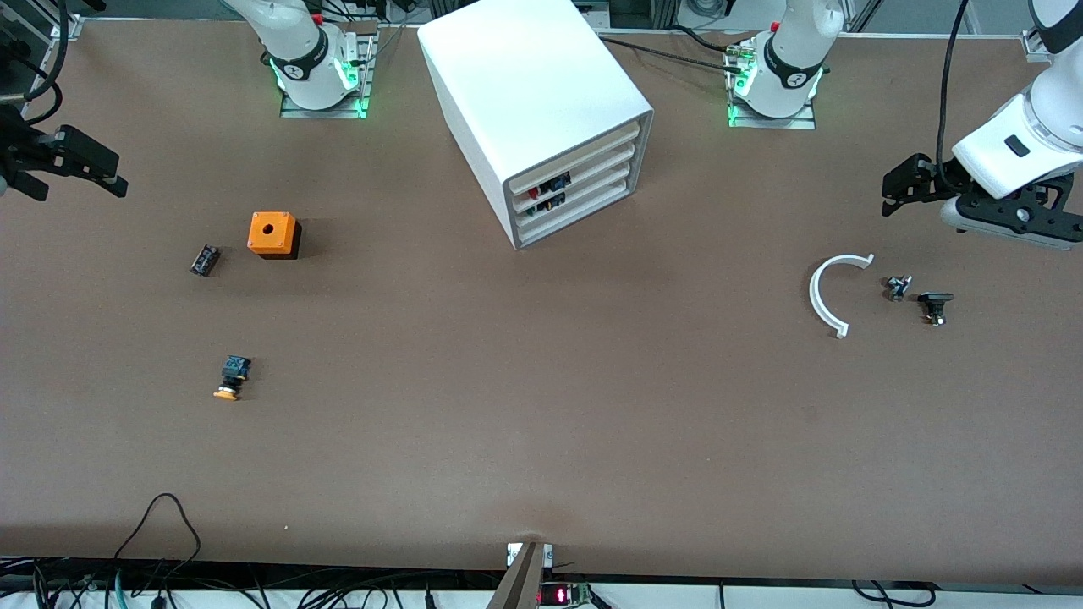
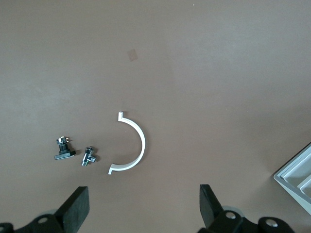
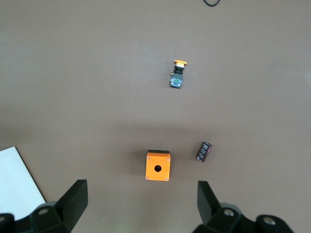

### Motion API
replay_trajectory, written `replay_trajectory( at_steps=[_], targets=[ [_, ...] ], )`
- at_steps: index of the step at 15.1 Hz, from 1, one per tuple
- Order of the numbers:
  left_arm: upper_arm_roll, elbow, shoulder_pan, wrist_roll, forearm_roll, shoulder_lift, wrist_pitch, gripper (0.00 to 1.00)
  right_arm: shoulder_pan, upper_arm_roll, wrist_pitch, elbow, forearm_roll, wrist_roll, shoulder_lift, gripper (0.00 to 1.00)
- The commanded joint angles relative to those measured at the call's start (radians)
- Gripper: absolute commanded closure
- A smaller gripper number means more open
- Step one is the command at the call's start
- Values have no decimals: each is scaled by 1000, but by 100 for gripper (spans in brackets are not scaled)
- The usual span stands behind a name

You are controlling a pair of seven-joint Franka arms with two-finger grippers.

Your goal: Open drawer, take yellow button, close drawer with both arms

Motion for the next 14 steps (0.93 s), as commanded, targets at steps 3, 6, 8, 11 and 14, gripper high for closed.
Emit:
replay_trajectory(
  at_steps=[3, 6, 8, 11, 14],
  targets=[
    [51, -3, -34, -18, -15, -5, -7, 0, 1, 7, -6, 27, -15, 7, 20, 0],
    [48, -3, -32, -80, -18, -4, -7, 0, 15, 7, -6, 27, -43, 7, 21, 0],
    [48, -3, -32, -76, -18, -4, -5, 0, 15, 7, -6, 29, -50, 7, 26, 0],
    [44, -2, -31, -84, -19, -4, -10, 0, 15, 7, -7, 29, -50, 9, 27, 0],
    [38, 14, -32, -93, -18, -4, -16, 0, 13, 6, -7, 29, -43, 6, 29, 0]
  ],
)
